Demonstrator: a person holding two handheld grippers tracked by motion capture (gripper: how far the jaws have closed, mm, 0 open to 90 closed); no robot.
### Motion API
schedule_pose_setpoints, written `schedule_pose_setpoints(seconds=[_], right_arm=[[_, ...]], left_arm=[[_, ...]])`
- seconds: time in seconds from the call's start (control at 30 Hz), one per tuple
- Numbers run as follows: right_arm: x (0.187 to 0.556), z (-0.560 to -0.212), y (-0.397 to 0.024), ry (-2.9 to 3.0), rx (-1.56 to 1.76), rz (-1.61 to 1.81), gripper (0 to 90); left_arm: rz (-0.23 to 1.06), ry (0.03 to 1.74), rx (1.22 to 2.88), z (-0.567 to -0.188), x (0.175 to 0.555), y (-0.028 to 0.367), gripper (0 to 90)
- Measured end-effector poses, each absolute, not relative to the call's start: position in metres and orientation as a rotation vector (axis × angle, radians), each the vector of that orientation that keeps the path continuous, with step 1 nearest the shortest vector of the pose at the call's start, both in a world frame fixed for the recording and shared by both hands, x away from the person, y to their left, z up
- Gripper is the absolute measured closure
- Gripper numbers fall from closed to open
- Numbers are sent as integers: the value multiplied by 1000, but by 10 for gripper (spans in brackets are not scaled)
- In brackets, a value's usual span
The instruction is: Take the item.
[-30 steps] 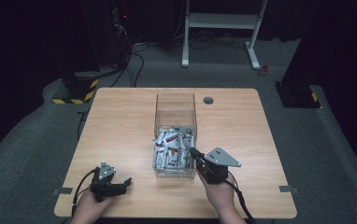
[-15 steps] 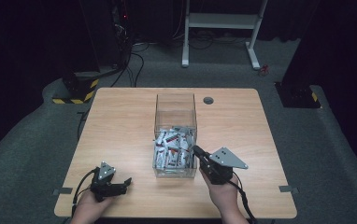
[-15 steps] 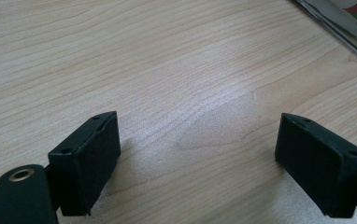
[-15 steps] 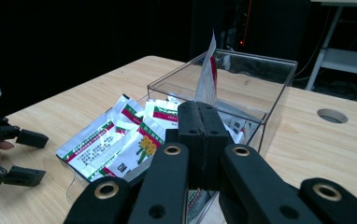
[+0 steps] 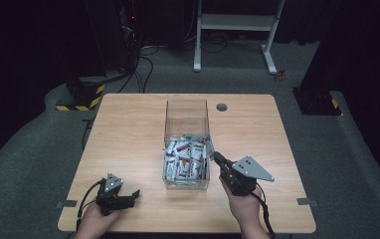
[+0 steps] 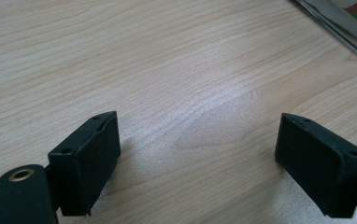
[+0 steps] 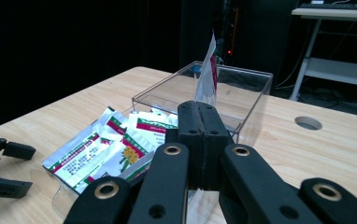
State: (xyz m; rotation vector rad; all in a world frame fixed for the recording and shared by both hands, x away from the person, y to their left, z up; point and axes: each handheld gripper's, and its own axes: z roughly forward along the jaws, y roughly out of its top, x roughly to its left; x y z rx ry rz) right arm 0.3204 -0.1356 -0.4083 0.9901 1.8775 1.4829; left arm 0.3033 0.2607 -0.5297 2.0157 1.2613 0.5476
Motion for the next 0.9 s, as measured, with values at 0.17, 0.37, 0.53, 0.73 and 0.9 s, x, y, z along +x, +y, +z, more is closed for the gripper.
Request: schedule_pose_setpoints(seconds=[0.17, 0.37, 0.53, 0.73, 0.9], right_arm=[[321, -407, -141, 1857, 1002, 1482, 900], [323, -407, -148, 1840, 1020, 1471, 900], [325, -407, -153, 1827, 1034, 1467, 900], [329, -410, -160, 1813, 1062, 1454, 900], [333, -412, -165, 1804, 1080, 1443, 900]], left_arm=[[547, 1260, 2016, -530, 303, 261, 145], [547, 1260, 2016, -530, 303, 261, 145], [547, 1260, 2016, -530, 303, 261, 144], [546, 1260, 2016, -530, 303, 261, 145], [546, 1259, 2017, -530, 303, 261, 145]])
